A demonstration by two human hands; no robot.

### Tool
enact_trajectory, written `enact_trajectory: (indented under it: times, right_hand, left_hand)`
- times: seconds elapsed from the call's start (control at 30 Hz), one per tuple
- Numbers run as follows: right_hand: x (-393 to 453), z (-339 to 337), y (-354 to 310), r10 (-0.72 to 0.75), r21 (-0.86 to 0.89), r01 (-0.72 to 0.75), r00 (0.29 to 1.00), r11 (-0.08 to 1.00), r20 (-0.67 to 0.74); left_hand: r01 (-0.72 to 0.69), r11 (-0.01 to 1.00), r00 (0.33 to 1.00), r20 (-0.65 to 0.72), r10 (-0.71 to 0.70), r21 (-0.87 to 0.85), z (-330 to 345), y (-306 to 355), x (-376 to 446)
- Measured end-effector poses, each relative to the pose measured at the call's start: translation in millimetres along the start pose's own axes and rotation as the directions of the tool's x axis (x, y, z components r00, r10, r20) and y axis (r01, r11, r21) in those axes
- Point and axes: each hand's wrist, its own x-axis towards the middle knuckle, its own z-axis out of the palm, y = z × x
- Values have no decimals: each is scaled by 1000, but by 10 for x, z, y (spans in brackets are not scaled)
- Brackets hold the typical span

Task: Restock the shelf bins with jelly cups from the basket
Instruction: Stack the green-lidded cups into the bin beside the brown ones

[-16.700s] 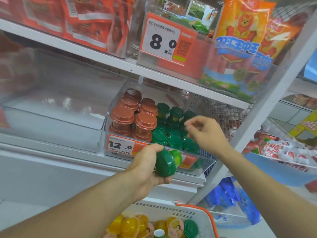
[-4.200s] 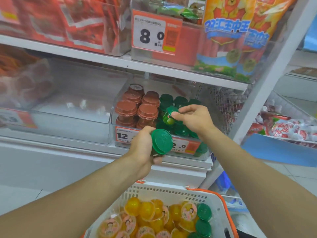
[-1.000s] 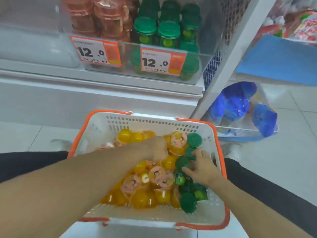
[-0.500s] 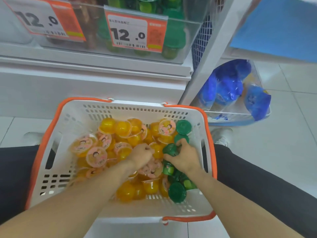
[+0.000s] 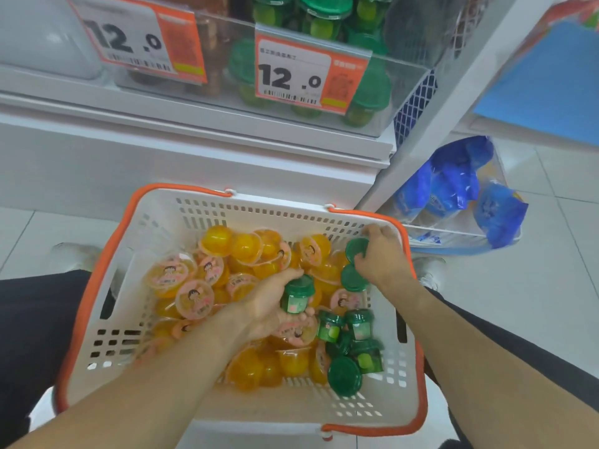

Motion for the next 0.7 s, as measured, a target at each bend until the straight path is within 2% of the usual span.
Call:
enact_trajectory:
  times: [0.07,0.17,0.27,0.33,0.37,0.4,0.47,0.5,0.57,0.63,0.7]
  right_hand:
    - [21,135,-50,-12,-196,24,998,980,61]
    - [-7,272,-102,-4,-206,7,1000,979,14]
    - [-3,244,-110,13,-110,-13,1000,994,-2]
    - [5,121,-142,99,72,-103,994,992,56]
    - [2,25,-171,136,220,-165,981,961,140]
    - [-21,-101,-218,137,407,-235,957,882,255]
    - [-119,-394,-317,-3,723,-372,889,582,459]
    - [-188,-558,-358,-111,806,-396,867,439,486]
    - [-320,-885,-422,-317,903,-357,850,238,420]
    - [-448,-1178,-500,-446,945,-267,833,190,326]
    - [-567,-1452,-613,-474,955,-158,840,250,263]
  left_hand:
    - [-8,1000,1000,-19,8,1,-37,-13,-22]
    - [-29,999,999,-36,29,14,-96,-7,-77]
    - [-25,998,1000,-16,27,66,-181,51,-150]
    - [-7,993,1000,25,4,119,-223,138,-219]
    - [-13,987,999,44,6,161,-231,182,-257]
    - [-26,975,999,52,15,221,-223,225,-296]
    - [-69,931,998,32,61,359,-178,312,-365]
    - [-97,903,995,33,91,418,-143,350,-406]
    - [-155,876,988,87,130,457,-33,474,-557]
    - [-228,881,970,176,168,414,101,629,-769]
    - [-311,885,939,258,229,346,279,791,-1048]
